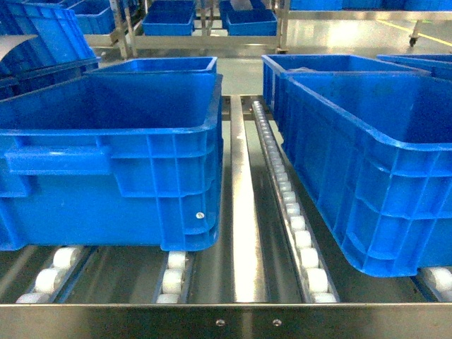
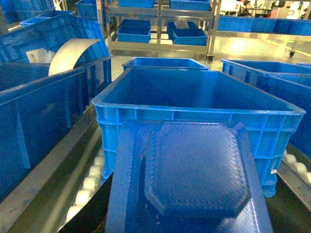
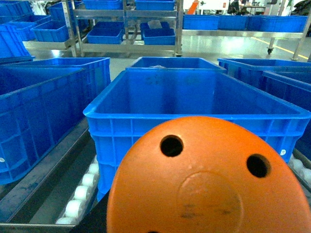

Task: Sort blue parts and orange caps into right shelf containers

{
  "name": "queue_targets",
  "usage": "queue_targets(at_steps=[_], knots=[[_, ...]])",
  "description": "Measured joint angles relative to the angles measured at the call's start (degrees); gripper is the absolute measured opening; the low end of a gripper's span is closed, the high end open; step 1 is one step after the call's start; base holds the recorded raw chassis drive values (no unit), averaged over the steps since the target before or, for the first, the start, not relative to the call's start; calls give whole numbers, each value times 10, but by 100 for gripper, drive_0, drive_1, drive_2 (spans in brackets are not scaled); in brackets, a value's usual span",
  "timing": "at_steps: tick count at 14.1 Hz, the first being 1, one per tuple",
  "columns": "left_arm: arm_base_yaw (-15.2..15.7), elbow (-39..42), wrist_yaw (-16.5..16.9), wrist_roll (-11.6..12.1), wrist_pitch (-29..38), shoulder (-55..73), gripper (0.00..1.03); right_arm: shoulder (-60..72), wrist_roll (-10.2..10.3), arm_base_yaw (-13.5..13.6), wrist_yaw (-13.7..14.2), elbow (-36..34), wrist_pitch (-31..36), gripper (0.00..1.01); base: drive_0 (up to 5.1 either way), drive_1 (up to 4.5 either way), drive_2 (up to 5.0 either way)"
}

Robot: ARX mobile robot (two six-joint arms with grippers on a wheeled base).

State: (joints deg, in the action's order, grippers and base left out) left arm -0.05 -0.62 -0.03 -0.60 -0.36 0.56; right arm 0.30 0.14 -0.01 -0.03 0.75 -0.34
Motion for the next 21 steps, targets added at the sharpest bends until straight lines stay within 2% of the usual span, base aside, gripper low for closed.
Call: queue_targets(at_steps=[1,2,3,4,5,6,7,8,9,10,11,12,13,14,15,16,17,18,19,20,21], knots=[[-17,1,-19,-12,93,10,42,18,-3,39,93,0,49,45,0,0,0],[-61,0,-41,-14,190,53,42,66,-4,54,153,6,95,45,0,0,0],[-92,-2,-53,-12,260,136,42,123,-1,29,149,21,133,45,0,0,0],[-111,-18,-55,-11,341,241,42,199,13,-1,108,57,179,45,0,0,0],[-114,-56,-55,-11,400,328,42,264,19,-17,80,93,220,45,0,0,0],[-103,-143,-50,-8,489,463,42,394,19,-33,45,172,291,45,0,0,0],[-89,-226,-47,-5,526,587,42,511,19,-32,21,248,301,45,0,0,0],[-80,-294,-48,-3,512,694,42,612,13,-26,10,311,290,45,0,0,0],[-72,-355,-56,2,484,799,42,708,2,-21,14,363,285,45,0,0,0],[-68,-415,-68,-13,425,889,42,787,-5,-22,21,409,288,45,0,0,0],[-65,-449,-81,-30,405,935,46,841,-9,-23,28,438,299,45,0,0,0],[-63,-475,-79,-45,401,958,58,877,-15,-22,40,451,318,49,0,0,0],[-63,-488,-78,-53,421,960,74,897,-18,-18,58,454,318,66,0,0,0],[-63,-487,-74,-52,429,957,86,898,-21,-15,64,454,320,77,0,0,0],[-63,-477,-64,-52,437,957,100,897,-26,-14,66,458,323,93,0,0,0],[-60,-458,-48,-55,446,954,97,897,-34,-12,76,460,318,99,0,0,0],[-57,-433,-34,-61,472,936,98,896,-40,-11,76,460,311,98,0,0,0],[-57,-423,-34,-66,473,915,98,896,-43,-11,75,460,312,98,0,0,0],[-57,-420,-45,-55,499,909,93,895,-28,-7,31,430,418,87,0,0,0],[-52,-381,-48,-31,522,889,80,870,-18,-2,6,378,483,75,0,0,0],[-49,-324,-46,-15,533,856,65,841,-14,1,-1,323,520,61,0,0,0]])
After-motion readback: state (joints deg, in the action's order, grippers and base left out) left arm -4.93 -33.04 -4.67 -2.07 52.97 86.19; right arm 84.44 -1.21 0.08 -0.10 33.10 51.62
